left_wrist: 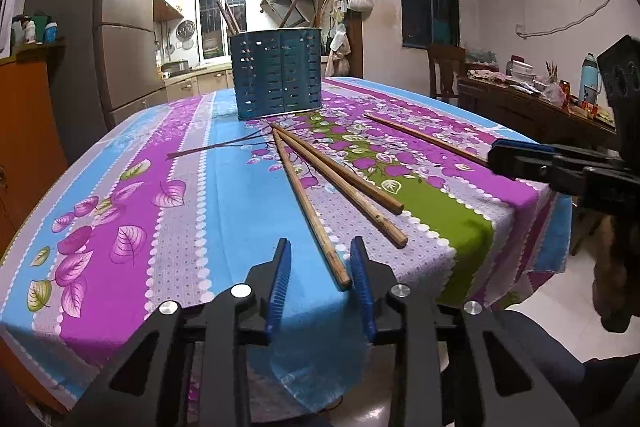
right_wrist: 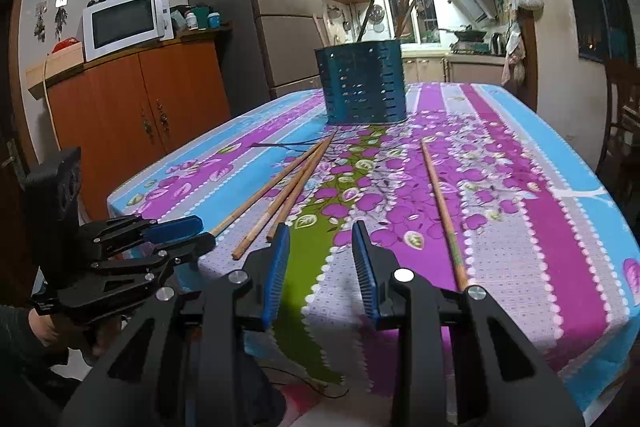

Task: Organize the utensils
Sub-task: 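Close the left tool on a chopstick while the right tool grasps another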

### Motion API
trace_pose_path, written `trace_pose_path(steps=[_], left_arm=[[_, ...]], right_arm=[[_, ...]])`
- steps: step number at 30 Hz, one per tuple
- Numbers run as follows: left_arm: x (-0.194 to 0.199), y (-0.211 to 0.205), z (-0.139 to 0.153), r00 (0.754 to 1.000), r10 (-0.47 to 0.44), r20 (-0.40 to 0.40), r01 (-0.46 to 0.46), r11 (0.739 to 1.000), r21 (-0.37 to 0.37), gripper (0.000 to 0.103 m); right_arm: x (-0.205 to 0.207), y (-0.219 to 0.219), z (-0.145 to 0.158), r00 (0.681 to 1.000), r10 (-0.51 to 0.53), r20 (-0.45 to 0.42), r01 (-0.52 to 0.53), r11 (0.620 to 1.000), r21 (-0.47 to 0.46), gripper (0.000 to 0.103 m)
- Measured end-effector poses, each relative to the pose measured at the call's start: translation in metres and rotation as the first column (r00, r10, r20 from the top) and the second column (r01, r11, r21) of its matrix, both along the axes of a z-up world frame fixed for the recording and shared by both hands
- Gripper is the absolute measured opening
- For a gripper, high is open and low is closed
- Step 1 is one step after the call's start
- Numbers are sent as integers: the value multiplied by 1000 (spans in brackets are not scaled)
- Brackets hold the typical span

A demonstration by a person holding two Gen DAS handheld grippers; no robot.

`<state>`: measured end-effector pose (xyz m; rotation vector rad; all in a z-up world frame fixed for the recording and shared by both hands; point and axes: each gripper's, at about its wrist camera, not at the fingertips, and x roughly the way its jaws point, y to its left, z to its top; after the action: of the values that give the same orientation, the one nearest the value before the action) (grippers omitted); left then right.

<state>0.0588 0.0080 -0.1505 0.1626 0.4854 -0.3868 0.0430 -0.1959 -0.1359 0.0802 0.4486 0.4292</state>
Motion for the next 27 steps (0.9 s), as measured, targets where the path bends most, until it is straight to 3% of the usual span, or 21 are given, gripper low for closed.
trace_pose_path(steps=[3,7,13,19,23,27], left_arm=[[0,-2,-2,1000,10,20,-10,1000,-2,27],[3,0,-2,999,38,30,-38,999,-4,10],[6,6,-2,998,56,31,-56,998,-8,10],[6,5,-2,998,61,29,-61,998,-8,10],[6,6,-2,998,61,27,-61,998,-3,10],[7,7,-2,998,59,25,-59,998,-3,10]], right_arm=[[-2,-3,-1,1000,-20,8,20,1000,-19,31],[0,-4,-6,1000,-16,-1,16,1000,-26,31],[1,-6,-10,1000,-22,-6,22,999,-27,31],[11,31,-10,997,75,-5,-75,996,-40,31],[24,48,-18,995,90,-33,-92,994,-54,18],[31,58,-21,994,99,-50,-102,992,-76,15]])
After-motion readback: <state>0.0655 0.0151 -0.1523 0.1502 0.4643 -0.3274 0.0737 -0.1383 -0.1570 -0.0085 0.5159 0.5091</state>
